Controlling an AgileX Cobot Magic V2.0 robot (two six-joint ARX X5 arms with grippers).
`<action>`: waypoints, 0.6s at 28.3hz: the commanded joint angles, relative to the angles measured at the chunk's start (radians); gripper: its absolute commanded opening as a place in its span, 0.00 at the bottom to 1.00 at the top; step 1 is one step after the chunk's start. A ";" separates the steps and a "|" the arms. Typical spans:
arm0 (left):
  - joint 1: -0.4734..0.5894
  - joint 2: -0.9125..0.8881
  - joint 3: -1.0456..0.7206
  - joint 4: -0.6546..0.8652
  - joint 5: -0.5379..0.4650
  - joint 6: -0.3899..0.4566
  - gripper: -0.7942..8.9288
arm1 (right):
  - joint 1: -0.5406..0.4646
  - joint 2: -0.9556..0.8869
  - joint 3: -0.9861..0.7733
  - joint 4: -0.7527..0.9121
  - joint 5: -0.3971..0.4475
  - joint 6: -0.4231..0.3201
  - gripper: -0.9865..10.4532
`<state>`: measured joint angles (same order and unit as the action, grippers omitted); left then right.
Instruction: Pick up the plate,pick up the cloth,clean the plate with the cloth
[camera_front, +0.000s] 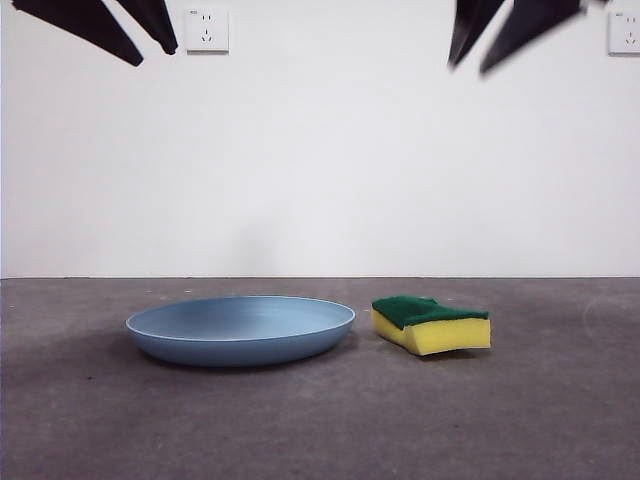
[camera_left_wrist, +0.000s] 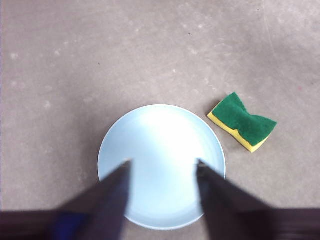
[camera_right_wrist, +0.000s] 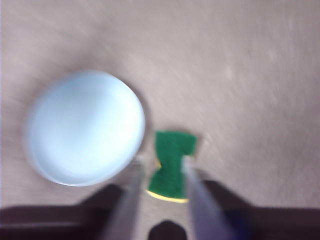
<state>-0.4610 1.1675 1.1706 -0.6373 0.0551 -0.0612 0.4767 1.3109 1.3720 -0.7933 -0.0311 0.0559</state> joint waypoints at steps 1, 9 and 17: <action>-0.003 -0.006 -0.005 0.027 -0.002 0.015 0.07 | 0.002 -0.068 -0.008 0.000 -0.005 -0.017 0.08; -0.045 -0.212 -0.038 0.045 -0.092 0.092 0.07 | 0.031 -0.351 -0.201 0.142 0.023 -0.051 0.08; -0.056 -0.509 -0.410 0.225 -0.184 0.087 0.07 | 0.031 -0.602 -0.565 0.344 0.100 -0.050 0.08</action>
<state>-0.5137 0.6941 0.8062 -0.4408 -0.1246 0.0189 0.5056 0.7265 0.8341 -0.4709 0.0597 0.0101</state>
